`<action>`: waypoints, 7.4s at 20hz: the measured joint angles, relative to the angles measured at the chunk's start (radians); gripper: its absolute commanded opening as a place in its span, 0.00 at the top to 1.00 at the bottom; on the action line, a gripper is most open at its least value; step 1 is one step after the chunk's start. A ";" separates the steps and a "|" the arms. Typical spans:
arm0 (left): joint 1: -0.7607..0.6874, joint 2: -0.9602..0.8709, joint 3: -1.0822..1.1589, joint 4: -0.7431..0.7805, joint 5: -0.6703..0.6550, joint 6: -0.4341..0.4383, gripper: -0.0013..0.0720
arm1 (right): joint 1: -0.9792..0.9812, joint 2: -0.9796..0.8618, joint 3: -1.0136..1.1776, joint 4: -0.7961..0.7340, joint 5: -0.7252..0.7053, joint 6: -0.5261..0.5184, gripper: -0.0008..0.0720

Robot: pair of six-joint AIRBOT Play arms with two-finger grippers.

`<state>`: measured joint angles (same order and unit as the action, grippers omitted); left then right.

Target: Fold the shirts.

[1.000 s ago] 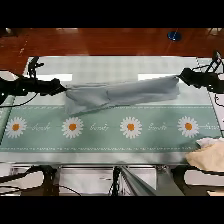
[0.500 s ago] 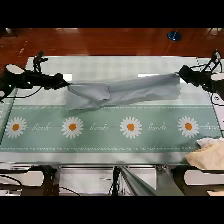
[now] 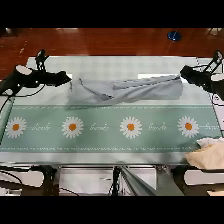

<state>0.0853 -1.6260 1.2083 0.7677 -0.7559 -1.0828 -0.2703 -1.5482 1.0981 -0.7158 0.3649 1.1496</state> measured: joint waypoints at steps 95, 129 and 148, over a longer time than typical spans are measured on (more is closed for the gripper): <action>-0.270 0.037 0.277 -0.826 -0.211 0.129 0.95 | 0.240 0.186 0.623 -0.240 1.075 0.283 0.96; 0.400 0.546 0.195 -0.260 -0.668 0.101 0.34 | 0.259 0.060 0.575 -0.791 1.077 0.355 0.22; 0.098 0.447 0.037 0.351 -0.465 -0.161 0.34 | 0.158 -0.174 0.092 0.071 0.648 0.095 0.24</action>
<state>0.1833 -1.1790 1.2449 1.1183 -1.2213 -1.2438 -0.1123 -1.7222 1.1900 -0.6445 1.0130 1.2446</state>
